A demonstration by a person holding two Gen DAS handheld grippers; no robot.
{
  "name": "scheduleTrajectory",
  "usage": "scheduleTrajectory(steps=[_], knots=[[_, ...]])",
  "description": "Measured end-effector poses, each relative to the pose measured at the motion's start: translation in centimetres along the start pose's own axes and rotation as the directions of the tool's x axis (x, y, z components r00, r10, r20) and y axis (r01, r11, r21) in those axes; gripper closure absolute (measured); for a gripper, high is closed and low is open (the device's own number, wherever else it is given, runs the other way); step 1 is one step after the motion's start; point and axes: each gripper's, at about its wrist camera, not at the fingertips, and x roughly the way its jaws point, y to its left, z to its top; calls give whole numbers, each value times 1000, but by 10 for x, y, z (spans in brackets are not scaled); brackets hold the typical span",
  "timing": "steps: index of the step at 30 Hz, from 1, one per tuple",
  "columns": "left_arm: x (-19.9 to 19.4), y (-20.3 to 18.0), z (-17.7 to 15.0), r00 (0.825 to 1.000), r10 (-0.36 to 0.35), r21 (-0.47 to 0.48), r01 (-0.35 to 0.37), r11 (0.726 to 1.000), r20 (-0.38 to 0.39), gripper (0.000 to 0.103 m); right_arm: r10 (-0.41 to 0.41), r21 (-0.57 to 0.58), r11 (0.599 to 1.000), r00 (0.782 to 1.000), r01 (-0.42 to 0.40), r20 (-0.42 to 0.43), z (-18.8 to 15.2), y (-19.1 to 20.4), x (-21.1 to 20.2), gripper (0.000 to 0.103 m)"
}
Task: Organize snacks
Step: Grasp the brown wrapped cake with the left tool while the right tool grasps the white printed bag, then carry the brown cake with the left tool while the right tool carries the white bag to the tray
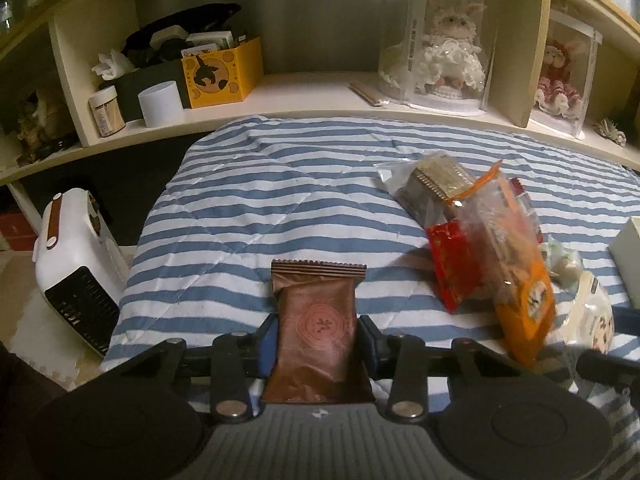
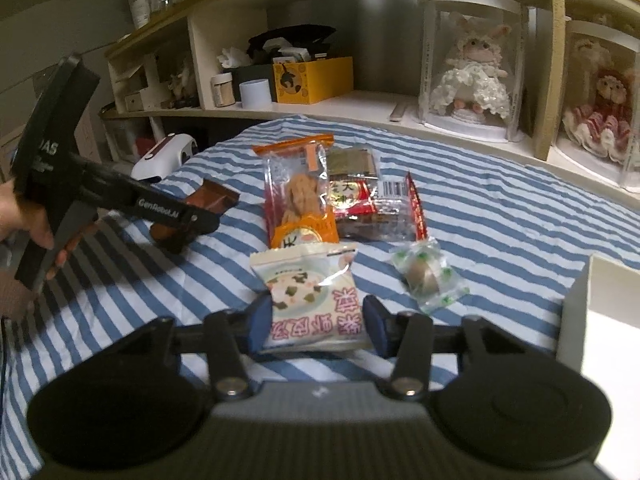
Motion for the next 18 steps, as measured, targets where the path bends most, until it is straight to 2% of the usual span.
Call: scheduleTrajectory(steps=[8, 18], knots=[[-44, -12, 0, 998, -16, -8, 17, 1000, 61, 60, -10, 48, 999, 999, 9, 33, 7, -4, -28, 49], [-109, -47, 8, 985, -68, -38, 76, 996, 161, 60, -13, 136, 991, 995, 0, 94, 22, -14, -77, 49]])
